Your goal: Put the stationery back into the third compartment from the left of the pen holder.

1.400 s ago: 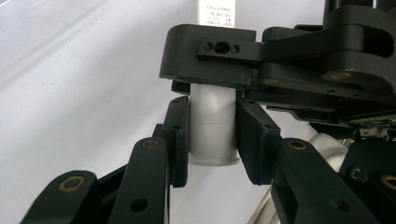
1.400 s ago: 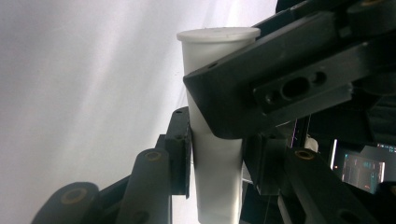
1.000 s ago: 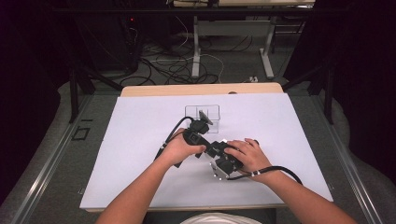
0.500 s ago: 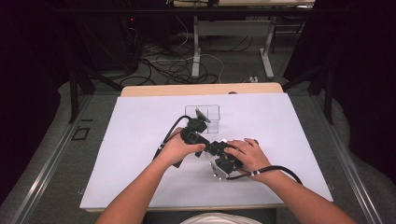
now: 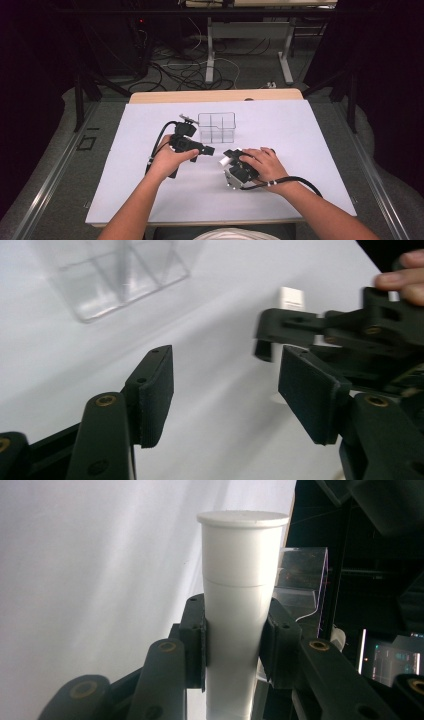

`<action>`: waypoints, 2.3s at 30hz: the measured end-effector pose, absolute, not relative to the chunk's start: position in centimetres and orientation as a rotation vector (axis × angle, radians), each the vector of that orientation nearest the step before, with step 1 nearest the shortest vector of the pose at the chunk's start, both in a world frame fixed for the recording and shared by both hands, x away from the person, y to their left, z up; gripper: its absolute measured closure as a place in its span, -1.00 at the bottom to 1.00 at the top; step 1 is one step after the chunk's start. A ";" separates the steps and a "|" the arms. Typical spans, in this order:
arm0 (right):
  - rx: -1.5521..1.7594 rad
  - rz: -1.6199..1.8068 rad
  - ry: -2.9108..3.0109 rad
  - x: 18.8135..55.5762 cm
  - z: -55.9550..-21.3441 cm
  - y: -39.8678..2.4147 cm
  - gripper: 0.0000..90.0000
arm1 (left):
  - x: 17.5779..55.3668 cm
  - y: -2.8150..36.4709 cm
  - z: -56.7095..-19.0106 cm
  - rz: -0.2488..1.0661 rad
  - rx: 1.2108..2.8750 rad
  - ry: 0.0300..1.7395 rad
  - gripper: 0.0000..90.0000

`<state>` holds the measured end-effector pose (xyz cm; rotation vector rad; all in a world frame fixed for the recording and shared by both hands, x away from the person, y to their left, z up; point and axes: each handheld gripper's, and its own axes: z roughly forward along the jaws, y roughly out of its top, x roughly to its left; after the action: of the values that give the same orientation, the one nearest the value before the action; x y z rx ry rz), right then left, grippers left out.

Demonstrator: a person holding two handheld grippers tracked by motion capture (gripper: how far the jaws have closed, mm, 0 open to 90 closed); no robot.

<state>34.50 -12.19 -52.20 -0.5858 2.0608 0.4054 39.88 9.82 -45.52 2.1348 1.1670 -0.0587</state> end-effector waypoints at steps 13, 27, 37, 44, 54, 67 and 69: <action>-0.432 0.575 2.063 36.0 -51.0 -11.1 0.51 | 40.3 13.6 -48.0 0.167 2.086 1.213 -0.26; -0.047 0.899 2.127 39.1 -47.5 -11.0 0.50 | 40.6 14.0 -50.1 0.289 2.099 1.230 -0.65; 0.217 1.132 2.119 41.8 -45.9 -11.8 0.51 | 40.8 14.2 -50.5 0.284 2.062 1.276 -0.93; 0.426 1.279 2.096 44.0 -45.8 -13.0 0.50 | 40.9 14.7 -50.5 0.295 2.030 1.299 -0.99; 0.688 1.491 2.063 46.6 -47.4 -14.5 0.51 | 41.1 14.9 -50.6 0.321 2.014 1.317 -0.99; 0.795 1.504 2.083 48.9 -50.6 -14.0 0.50 | 41.0 15.2 -50.5 0.319 2.011 1.317 -0.99; 0.804 1.508 2.078 49.0 -50.9 -14.0 0.39 | 41.0 15.4 -50.5 0.316 1.999 1.318 -0.99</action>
<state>48.96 -13.99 -50.88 0.8045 2.0782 1.5077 41.05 15.36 -50.50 1.9991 1.3185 0.3155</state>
